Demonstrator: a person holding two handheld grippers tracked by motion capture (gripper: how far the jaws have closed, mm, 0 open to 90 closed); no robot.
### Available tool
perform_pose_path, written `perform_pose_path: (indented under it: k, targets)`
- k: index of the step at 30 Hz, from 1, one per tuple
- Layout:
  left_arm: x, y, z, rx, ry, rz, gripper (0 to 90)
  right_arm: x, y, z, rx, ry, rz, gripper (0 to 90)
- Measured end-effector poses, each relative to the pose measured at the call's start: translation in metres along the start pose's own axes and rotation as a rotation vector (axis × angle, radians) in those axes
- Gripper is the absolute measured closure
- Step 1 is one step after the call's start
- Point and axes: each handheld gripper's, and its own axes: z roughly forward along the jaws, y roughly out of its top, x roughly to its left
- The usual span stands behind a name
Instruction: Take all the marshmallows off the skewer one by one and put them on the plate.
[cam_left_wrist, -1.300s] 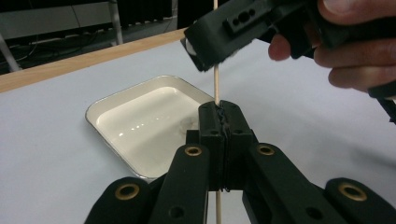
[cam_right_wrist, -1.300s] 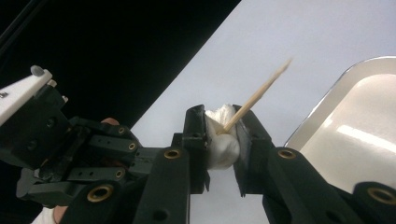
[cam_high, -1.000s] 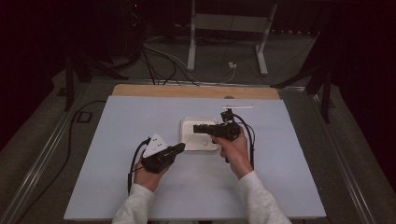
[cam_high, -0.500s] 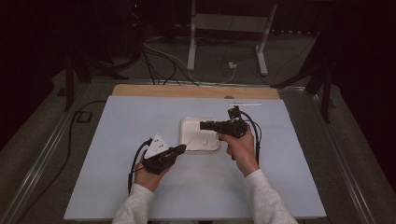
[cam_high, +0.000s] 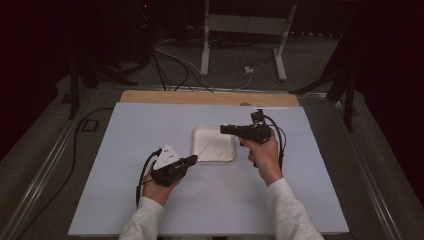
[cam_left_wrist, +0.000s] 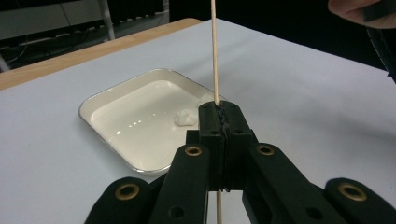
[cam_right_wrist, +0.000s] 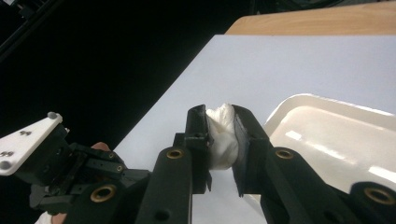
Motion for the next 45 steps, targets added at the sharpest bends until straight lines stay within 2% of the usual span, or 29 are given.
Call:
perform_pose_path:
  k: [5, 11, 19, 40, 45]
  targets:
    - [0.0, 0.001, 0.0, -0.004, 0.008, -0.004, 90.0, 0.0, 0.004, -0.01, -0.015, -0.023, -0.02, 78.5]
    - [0.001, 0.002, -0.002, -0.012, 0.024, -0.016, 90.0, -0.003, 0.002, -0.012, -0.013, -0.064, -0.038, 78.2]
    - [0.002, 0.003, -0.004, -0.025, 0.036, -0.023, 90.0, -0.006, -0.003, -0.006, -0.007, -0.13, -0.071, 77.5]
    - [0.003, 0.004, -0.006, -0.037, 0.043, -0.042, 90.0, -0.023, -0.022, 0.013, 0.03, -0.208, -0.075, 77.0]
    - [0.004, 0.004, -0.006, -0.039, 0.042, -0.045, 90.0, -0.025, -0.026, 0.017, 0.047, -0.229, -0.09, 76.9]
